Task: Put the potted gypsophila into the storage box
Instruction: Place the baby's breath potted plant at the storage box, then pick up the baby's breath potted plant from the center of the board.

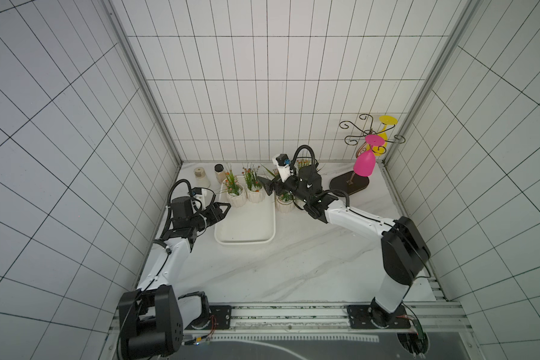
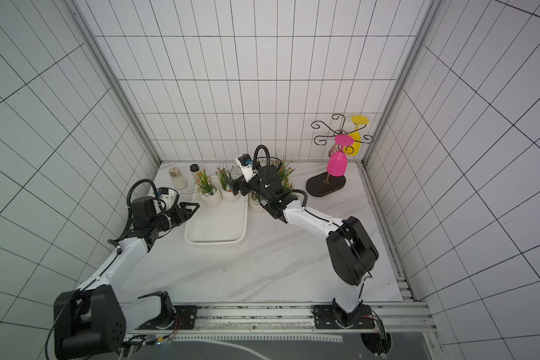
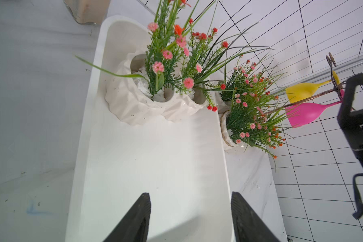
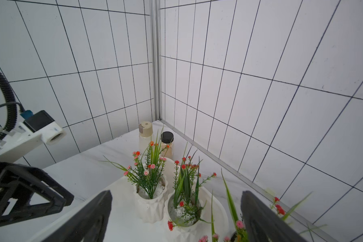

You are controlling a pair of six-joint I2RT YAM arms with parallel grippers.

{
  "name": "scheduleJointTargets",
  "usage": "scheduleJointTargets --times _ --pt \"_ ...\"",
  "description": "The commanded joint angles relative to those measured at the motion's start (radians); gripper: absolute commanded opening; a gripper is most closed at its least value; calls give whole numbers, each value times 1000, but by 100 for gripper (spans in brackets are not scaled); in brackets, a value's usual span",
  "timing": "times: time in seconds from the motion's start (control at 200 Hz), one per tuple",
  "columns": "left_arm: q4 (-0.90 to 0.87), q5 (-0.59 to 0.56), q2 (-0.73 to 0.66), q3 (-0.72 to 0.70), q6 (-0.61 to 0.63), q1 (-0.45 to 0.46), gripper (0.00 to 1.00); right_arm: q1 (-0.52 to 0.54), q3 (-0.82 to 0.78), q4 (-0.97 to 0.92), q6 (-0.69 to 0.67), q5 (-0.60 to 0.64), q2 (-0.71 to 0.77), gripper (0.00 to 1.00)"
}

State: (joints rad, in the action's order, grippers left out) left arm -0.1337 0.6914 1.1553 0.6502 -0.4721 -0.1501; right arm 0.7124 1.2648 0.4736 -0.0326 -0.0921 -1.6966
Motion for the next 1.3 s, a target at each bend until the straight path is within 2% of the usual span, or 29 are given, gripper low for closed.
scheduleJointTargets --times 0.0,0.09,0.165,0.23,0.45,0.625,0.66,0.68,0.7,1.019,1.294 --pt "-47 -76 -46 31 60 46 61 4 -101 -113 37 76 126 96" --pt "-119 -183 -91 47 98 124 61 -11 -138 -232 92 135 239 97" --pt "-116 -238 -141 29 66 194 62 -40 -164 -345 151 165 330 97" --pt "-112 -303 -186 22 45 290 63 -83 -184 -449 218 176 402 97" --pt "-108 -626 -255 51 36 671 73 -295 -299 -697 336 27 623 96" --pt "-138 -765 -188 126 79 847 80 -446 -361 -818 363 -148 696 97" --pt "-149 -783 -168 143 94 868 81 -464 -370 -828 368 -167 709 97" --pt "-155 -790 -156 153 103 880 95 -474 -375 -829 371 -175 716 97" --pt "-162 -798 -146 161 112 889 97 -481 -380 -832 374 -182 723 97" --pt "-115 -751 85 241 179 905 97 -554 -403 -837 395 -269 715 97" --pt "-326 -746 434 546 254 903 94 -623 -432 -804 384 -350 672 97"
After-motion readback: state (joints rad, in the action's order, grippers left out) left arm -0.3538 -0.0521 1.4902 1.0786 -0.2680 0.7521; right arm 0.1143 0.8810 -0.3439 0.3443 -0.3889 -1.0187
